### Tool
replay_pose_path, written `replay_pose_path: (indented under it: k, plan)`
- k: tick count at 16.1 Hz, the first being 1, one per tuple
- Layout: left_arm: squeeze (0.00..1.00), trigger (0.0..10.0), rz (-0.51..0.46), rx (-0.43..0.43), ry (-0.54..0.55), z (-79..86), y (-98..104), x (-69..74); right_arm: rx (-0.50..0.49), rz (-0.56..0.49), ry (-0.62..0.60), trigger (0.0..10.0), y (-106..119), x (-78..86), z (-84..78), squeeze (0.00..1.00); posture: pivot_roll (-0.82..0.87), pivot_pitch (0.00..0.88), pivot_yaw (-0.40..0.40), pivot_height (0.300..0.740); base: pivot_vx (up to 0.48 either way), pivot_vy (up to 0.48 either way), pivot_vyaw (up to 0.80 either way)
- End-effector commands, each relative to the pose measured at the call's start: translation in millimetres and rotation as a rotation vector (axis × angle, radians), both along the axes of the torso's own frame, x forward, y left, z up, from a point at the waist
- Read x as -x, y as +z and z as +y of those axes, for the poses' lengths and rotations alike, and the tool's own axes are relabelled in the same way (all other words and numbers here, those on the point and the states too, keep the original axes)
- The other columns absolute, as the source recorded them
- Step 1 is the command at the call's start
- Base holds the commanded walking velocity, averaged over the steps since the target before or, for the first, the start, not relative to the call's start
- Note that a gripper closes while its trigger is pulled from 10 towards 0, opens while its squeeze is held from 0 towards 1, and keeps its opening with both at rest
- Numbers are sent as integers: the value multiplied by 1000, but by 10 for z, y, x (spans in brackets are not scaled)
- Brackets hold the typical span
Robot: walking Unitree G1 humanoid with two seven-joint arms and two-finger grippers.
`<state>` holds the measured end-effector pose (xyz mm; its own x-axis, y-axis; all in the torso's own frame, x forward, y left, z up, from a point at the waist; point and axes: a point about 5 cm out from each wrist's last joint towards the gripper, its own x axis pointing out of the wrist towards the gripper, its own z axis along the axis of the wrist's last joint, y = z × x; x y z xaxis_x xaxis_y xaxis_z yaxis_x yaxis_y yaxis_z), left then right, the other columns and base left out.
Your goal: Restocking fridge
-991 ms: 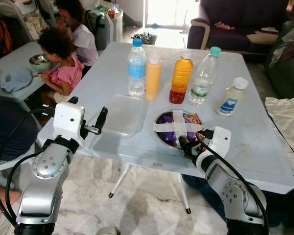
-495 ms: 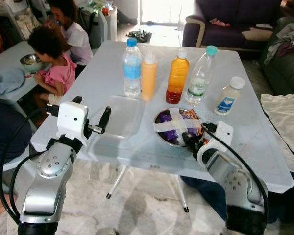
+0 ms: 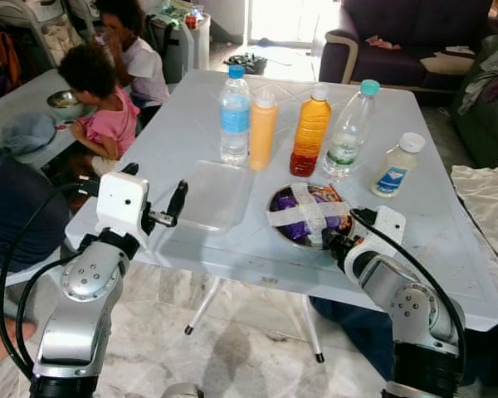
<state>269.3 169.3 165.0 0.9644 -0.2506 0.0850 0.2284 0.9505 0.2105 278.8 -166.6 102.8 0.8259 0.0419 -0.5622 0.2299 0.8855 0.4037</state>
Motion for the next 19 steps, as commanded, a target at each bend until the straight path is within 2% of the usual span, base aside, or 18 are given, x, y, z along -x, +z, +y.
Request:
replay_pose_path:
  k: [1,4,5,6,7,13,18,19]
  plan:
    - [0,10000,-8,-11,-2,8,35,-26,12,90,-33,10000,-130,63,-59,0,61,27,-10,740,0,0,0]
    - [0,10000,-6,-10,-1,4,25,-25,31,89,-37,10000,-129,54,-108,0,58,29,-12,740,0,0,0]
    - [0,10000,-5,-9,-2,-11,20,-26,6,105,-48,5020,-160,56,-136,0,60,29,-12,740,0,0,0]
    - [0,10000,-6,-8,-3,-16,22,-26,-5,111,-54,1804,-170,54,-151,0,61,30,-12,740,0,0,0]
    - [0,10000,-7,-8,-3,-22,25,-27,-24,119,-60,0,-183,51,-185,0,63,30,-12,740,0,0,0]
    - [0,10000,-12,-12,-2,-26,37,-45,-45,117,-63,0,-138,-6,-467,0,55,31,-7,740,0,0,0]
    - [0,10000,-12,-13,1,-24,34,-61,-36,101,-65,0,-103,-68,-584,0,52,29,-9,740,0,0,0]
    - [0,10000,-13,-12,2,-27,33,-61,-33,90,-64,2235,-78,-93,-590,0,51,29,-10,740,0,0,0]
